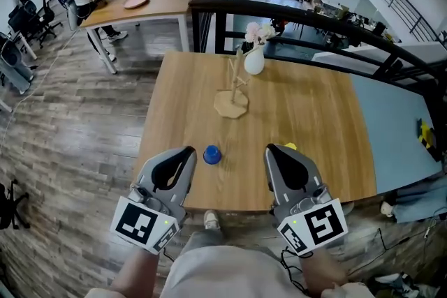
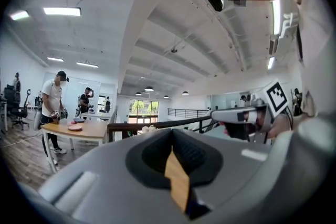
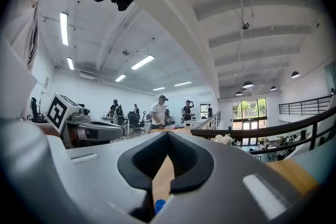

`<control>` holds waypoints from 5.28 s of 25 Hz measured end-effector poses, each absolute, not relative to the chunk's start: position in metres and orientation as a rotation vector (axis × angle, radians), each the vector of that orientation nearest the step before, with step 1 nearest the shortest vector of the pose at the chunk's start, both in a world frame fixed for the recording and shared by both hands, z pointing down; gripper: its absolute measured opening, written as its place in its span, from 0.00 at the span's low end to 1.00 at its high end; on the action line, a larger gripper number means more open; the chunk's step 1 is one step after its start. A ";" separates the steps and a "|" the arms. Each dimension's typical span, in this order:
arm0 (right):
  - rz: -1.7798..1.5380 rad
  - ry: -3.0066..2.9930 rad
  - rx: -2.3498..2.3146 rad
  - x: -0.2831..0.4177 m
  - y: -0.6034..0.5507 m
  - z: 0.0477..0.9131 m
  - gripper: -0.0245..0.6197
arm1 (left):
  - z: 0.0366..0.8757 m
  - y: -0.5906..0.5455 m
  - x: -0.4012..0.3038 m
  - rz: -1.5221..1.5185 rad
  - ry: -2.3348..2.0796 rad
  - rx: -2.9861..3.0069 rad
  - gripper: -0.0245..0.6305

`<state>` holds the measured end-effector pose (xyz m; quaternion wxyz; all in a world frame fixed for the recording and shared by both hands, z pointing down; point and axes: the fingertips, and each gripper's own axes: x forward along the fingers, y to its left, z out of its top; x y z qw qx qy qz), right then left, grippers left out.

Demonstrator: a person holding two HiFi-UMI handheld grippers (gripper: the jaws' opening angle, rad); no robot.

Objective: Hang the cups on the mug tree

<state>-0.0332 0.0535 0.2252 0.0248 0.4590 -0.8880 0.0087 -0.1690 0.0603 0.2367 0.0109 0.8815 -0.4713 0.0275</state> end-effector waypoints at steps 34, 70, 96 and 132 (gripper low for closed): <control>0.147 -2.736 1.312 -0.020 -0.025 0.265 0.04 | 0.262 -0.011 -0.162 0.160 -1.559 2.691 0.08; 0.330 -2.637 1.190 -0.046 -0.094 0.465 0.04 | 0.525 -0.074 -0.155 0.487 -1.380 2.589 0.38; 0.410 -2.597 1.159 -0.055 -0.120 0.548 0.04 | 0.659 -0.081 -0.143 0.649 -1.247 2.531 0.39; 0.246 -2.685 1.244 -0.005 -0.063 0.327 0.04 | 0.377 -0.038 -0.125 0.452 -1.391 2.642 0.37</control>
